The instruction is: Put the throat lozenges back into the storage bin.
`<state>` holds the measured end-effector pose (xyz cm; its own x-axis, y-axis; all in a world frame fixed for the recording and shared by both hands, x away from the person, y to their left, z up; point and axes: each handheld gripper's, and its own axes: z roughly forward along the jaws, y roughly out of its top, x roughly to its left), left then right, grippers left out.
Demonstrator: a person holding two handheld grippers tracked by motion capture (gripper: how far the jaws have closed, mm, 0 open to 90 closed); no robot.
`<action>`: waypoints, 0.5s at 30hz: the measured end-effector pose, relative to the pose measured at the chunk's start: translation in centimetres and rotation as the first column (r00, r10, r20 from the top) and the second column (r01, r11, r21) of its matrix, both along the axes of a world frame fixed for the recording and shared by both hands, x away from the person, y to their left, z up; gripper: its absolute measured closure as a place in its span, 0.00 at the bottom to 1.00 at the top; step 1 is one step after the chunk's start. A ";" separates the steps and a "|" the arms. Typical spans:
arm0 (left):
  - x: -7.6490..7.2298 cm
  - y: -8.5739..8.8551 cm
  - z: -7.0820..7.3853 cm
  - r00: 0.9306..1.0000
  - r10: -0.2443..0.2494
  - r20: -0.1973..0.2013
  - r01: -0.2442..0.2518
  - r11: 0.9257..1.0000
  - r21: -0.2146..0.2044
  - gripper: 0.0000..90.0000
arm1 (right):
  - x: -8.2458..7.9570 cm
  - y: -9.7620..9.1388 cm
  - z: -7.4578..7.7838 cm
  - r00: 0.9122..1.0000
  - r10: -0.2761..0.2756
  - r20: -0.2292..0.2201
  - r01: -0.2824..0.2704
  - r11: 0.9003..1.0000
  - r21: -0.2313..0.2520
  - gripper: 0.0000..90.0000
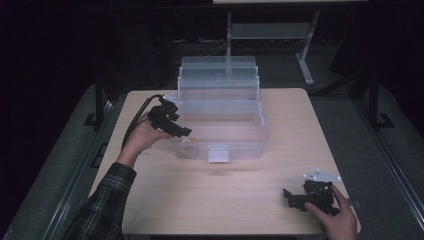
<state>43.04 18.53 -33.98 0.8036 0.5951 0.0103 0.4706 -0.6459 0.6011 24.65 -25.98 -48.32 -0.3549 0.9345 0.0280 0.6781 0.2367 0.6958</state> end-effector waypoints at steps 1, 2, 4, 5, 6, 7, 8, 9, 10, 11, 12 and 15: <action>-0.1 0.1 0.1 1.000 0.000 0.000 0.000 1.000 -0.001 0.21 | 0.0 0.0 0.0 1.000 0.000 0.000 0.000 1.000 0.000 0.00; -0.2 0.1 0.2 1.000 -0.001 0.003 0.001 1.000 -0.003 0.21 | 0.0 0.0 0.0 1.000 0.000 0.000 0.000 1.000 0.000 0.00; -0.3 0.2 0.4 1.000 -0.001 0.011 0.001 1.000 -0.003 0.21 | 0.0 0.0 0.0 1.000 0.000 0.000 0.000 1.000 0.000 0.00; -0.5 0.2 0.5 1.000 0.001 0.014 -0.001 1.000 -0.008 0.21 | 0.0 0.0 0.0 1.000 0.000 0.000 0.000 1.000 0.000 0.00; -0.6 0.3 0.6 1.000 -0.004 0.017 0.004 1.000 -0.006 0.21 | 0.0 0.0 0.0 1.000 0.000 0.000 0.000 1.000 0.000 0.00; -0.7 0.3 0.7 1.000 -0.002 0.022 0.002 1.000 -0.009 0.21 | 0.0 0.0 0.0 1.000 0.001 0.000 -0.001 1.000 0.000 0.00; -0.8 0.3 0.8 1.000 -0.005 0.024 0.005 1.000 -0.006 0.21 | 0.0 0.0 0.0 1.000 0.000 0.000 0.000 1.000 0.000 0.00; -0.8 0.3 0.8 1.000 -0.005 0.024 0.005 1.000 -0.006 0.20 | 0.0 0.0 0.0 1.000 0.000 0.000 0.000 1.000 0.000 0.00; -1.0 0.4 0.9 1.000 -0.004 0.030 0.004 1.000 -0.008 0.19 | 0.0 0.0 0.0 1.000 0.000 0.000 0.000 1.000 0.000 0.00; -1.2 0.5 0.9 0.999 0.001 0.039 0.000 1.000 -0.018 0.19 | 0.0 0.0 0.0 1.000 0.000 0.000 0.000 1.000 0.000 0.00; -1.3 0.5 0.9 0.999 0.002 0.040 -0.002 1.000 -0.018 0.19 | 0.0 0.0 0.0 1.000 0.000 0.000 0.000 1.000 0.000 0.00; -1.6 0.8 0.8 0.999 0.008 0.045 -0.007 1.000 -0.019 0.16 | 0.0 0.0 0.0 1.000 0.000 0.000 0.000 1.000 0.000 0.00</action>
